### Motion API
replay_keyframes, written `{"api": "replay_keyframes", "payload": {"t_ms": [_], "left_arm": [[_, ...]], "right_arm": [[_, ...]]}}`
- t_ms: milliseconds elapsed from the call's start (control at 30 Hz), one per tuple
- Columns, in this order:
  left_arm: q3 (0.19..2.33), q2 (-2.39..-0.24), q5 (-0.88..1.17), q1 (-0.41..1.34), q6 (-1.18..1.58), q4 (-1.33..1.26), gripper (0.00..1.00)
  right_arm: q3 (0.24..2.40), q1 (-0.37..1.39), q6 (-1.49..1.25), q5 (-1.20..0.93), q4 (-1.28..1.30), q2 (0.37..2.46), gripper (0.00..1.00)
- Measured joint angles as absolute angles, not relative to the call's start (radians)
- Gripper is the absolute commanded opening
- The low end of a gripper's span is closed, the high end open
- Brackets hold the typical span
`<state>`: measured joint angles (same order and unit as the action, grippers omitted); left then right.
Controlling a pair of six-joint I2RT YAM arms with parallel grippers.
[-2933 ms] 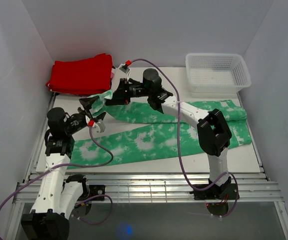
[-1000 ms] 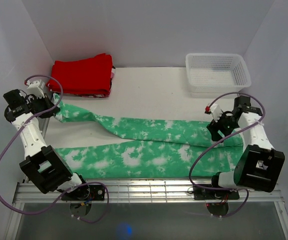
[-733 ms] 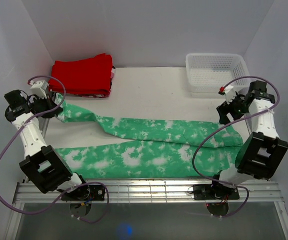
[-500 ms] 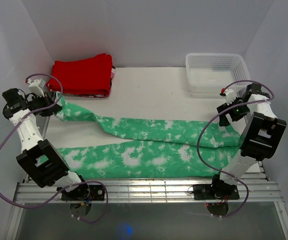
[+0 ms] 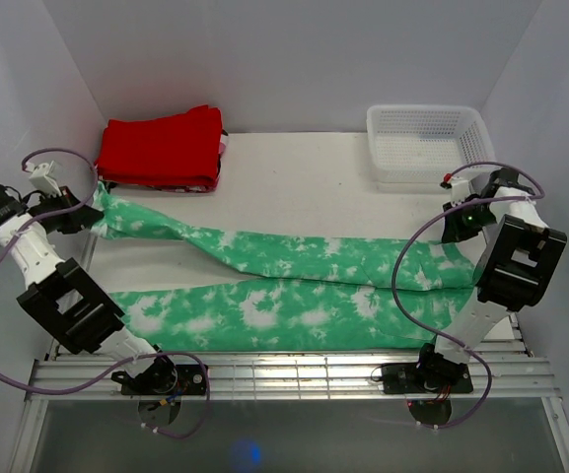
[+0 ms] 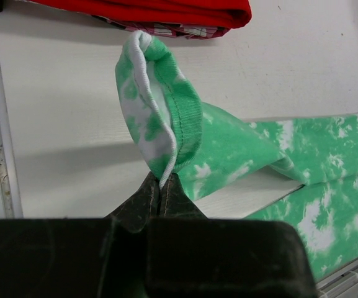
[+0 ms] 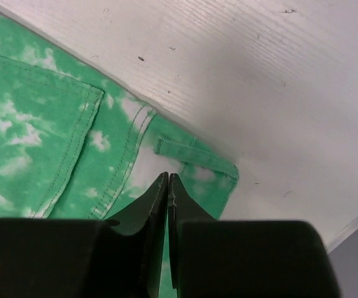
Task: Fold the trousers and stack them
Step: Flatten the trousers out
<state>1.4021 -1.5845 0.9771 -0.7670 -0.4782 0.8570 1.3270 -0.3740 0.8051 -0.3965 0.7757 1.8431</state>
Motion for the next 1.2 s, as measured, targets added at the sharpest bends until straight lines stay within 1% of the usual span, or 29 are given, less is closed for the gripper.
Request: {"api": "replay_keyframes", "payload": {"t_ms": [133, 400, 433, 467, 500, 533, 567, 600, 667, 933, 967, 1067, 1200], "left_arm": [[1.404, -1.590, 1.019, -0.834, -0.538, 0.889, 0.00], [1.422, -1.643, 1.078, -0.916, -0.664, 0.948, 0.00], [1.420, -1.644, 1.085, -0.922, -0.681, 0.953, 0.00], [1.417, -1.644, 1.092, -0.925, -0.703, 0.962, 0.00], [1.414, -1.644, 1.104, -0.926, -0.725, 0.970, 0.00], [1.409, -1.643, 1.116, -0.927, -0.748, 0.978, 0.00], [1.401, -1.642, 1.127, -0.927, -0.769, 0.984, 0.00], [1.391, -1.640, 1.138, -0.927, -0.791, 0.995, 0.00], [1.368, -1.636, 1.148, -0.927, -0.832, 1.015, 0.00], [1.346, -1.631, 1.153, -0.927, -0.910, 1.049, 0.00], [1.346, -1.631, 1.153, -0.927, -0.913, 1.050, 0.00], [1.346, -1.631, 1.153, -0.927, -0.921, 1.052, 0.00], [1.346, -1.631, 1.153, -0.928, -0.931, 1.055, 0.00]], "right_arm": [[1.327, -0.427, 0.809, -0.449, 0.786, 1.785, 0.08], [1.374, -0.637, 0.859, -0.604, 0.790, 1.597, 0.08], [1.381, -0.649, 0.879, -0.616, 0.804, 1.588, 0.14], [1.389, -0.652, 0.894, -0.626, 0.819, 1.585, 0.48], [1.399, -0.650, 0.905, -0.638, 0.842, 1.588, 0.60], [1.407, -0.643, 0.921, -0.646, 0.867, 1.599, 0.67], [1.415, -0.633, 0.929, -0.655, 0.889, 1.615, 0.79], [1.419, -0.621, 0.931, -0.660, 0.904, 1.633, 0.82], [1.415, -0.598, 0.921, -0.662, 0.916, 1.665, 0.84], [1.305, -0.415, 0.723, -0.593, 0.804, 1.710, 0.88], [1.295, -0.391, 0.695, -0.576, 0.783, 1.721, 0.93], [1.262, -0.326, 0.620, -0.509, 0.710, 1.756, 0.98], [1.217, -0.288, 0.552, -0.396, 0.634, 1.800, 0.97]]}}
